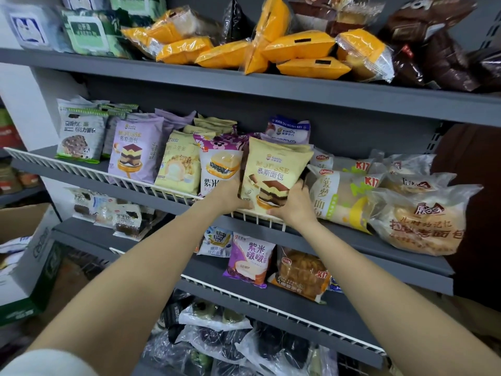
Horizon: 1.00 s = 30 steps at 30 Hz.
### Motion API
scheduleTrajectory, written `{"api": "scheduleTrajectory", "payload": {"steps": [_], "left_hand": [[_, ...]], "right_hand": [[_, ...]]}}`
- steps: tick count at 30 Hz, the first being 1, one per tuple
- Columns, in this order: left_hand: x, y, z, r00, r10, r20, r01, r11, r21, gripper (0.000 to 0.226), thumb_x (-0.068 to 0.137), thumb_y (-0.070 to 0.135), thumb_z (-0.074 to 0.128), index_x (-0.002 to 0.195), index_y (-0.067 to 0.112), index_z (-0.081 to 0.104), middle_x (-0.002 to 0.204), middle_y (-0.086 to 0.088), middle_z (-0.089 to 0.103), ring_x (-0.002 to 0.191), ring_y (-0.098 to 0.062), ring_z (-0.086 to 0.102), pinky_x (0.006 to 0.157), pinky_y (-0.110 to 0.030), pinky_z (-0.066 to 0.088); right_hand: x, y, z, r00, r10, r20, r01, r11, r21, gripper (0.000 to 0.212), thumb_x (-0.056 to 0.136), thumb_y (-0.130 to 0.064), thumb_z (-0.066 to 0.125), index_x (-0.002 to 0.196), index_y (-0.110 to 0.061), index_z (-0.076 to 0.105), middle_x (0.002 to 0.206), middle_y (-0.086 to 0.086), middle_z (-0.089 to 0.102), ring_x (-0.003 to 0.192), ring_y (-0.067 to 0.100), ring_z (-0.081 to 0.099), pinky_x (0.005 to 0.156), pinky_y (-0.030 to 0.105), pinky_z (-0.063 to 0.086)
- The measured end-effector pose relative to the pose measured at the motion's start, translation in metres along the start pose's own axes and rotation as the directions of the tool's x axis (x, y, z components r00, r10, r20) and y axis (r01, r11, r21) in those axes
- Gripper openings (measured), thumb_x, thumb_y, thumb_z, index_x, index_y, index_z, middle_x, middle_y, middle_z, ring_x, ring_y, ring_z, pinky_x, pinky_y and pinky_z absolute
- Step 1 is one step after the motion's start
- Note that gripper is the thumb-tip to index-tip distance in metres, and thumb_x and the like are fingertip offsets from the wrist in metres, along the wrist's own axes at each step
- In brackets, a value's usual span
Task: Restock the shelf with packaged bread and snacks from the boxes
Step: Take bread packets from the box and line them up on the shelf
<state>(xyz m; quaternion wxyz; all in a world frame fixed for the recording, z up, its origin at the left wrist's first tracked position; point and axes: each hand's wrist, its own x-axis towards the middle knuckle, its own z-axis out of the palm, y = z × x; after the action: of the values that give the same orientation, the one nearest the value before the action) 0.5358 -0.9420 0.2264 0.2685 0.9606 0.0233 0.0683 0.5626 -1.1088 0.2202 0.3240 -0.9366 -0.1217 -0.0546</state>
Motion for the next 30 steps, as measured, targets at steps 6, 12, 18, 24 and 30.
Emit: {"api": "scheduleTrajectory", "payload": {"steps": [6, 12, 18, 24, 30], "left_hand": [[-0.006, 0.017, -0.003, 0.996, -0.084, -0.005, 0.084, 0.994, 0.065, 0.067, 0.084, 0.017, 0.066, 0.141, 0.006, 0.031, 0.119, -0.017, 0.060, 0.111, -0.033, 0.055, 0.083, -0.029, 0.043], [-0.035, 0.019, -0.015, 0.964, -0.141, -0.227, 0.124, 0.988, -0.089, 0.019, 0.091, 0.011, 0.054, 0.108, 0.004, 0.057, 0.105, -0.019, 0.066, 0.092, -0.030, 0.061, 0.076, -0.032, 0.048], [-0.080, -0.016, -0.051, 0.885, -0.143, -0.442, 0.133, 0.990, -0.055, 0.016, 0.091, 0.016, 0.053, 0.102, 0.009, 0.062, 0.099, -0.012, 0.069, 0.088, -0.028, 0.062, 0.071, -0.031, 0.048], [-0.134, -0.123, -0.111, 0.792, -0.188, -0.580, 0.299, 0.949, 0.100, 0.020, 0.094, 0.023, 0.046, 0.099, 0.011, 0.061, 0.093, -0.010, 0.069, 0.090, -0.033, 0.060, 0.068, -0.038, 0.051], [-0.183, -0.287, -0.182, 0.736, -0.337, -0.587, 0.435, 0.900, 0.028, 0.020, 0.095, 0.024, 0.047, 0.095, 0.010, 0.062, 0.078, -0.008, 0.065, 0.075, -0.030, 0.061, 0.060, -0.035, 0.048]], "right_hand": [[-0.018, -0.012, -0.009, 1.000, 0.006, 0.009, -0.006, 0.999, 0.052, 0.082, 0.078, -0.019, 0.075, 0.138, 0.001, 0.022, 0.136, 0.017, 0.028, 0.128, 0.028, 0.035, 0.102, 0.028, 0.036], [-0.048, -0.028, -0.012, 0.873, -0.359, -0.330, 0.365, 0.930, -0.048, 0.065, 0.084, -0.011, 0.064, 0.140, -0.009, 0.030, 0.134, 0.011, 0.030, 0.122, 0.021, 0.036, 0.093, 0.030, 0.046], [-0.056, -0.092, 0.013, 0.861, -0.508, -0.040, 0.509, 0.852, 0.123, 0.033, 0.091, -0.012, 0.051, 0.124, -0.016, 0.048, 0.124, 0.003, 0.047, 0.109, 0.018, 0.052, 0.088, 0.035, 0.047], [-0.065, -0.197, 0.100, 0.768, -0.632, 0.107, 0.606, 0.770, 0.203, 0.022, 0.089, -0.011, 0.049, 0.109, -0.014, 0.059, 0.103, 0.003, 0.053, 0.097, 0.021, 0.054, 0.083, 0.037, 0.047], [-0.073, -0.329, 0.237, 0.701, -0.656, 0.280, 0.607, 0.755, 0.249, 0.021, 0.095, -0.016, 0.048, 0.113, -0.015, 0.059, 0.116, 0.005, 0.057, 0.104, 0.021, 0.056, 0.088, 0.041, 0.050]]}}
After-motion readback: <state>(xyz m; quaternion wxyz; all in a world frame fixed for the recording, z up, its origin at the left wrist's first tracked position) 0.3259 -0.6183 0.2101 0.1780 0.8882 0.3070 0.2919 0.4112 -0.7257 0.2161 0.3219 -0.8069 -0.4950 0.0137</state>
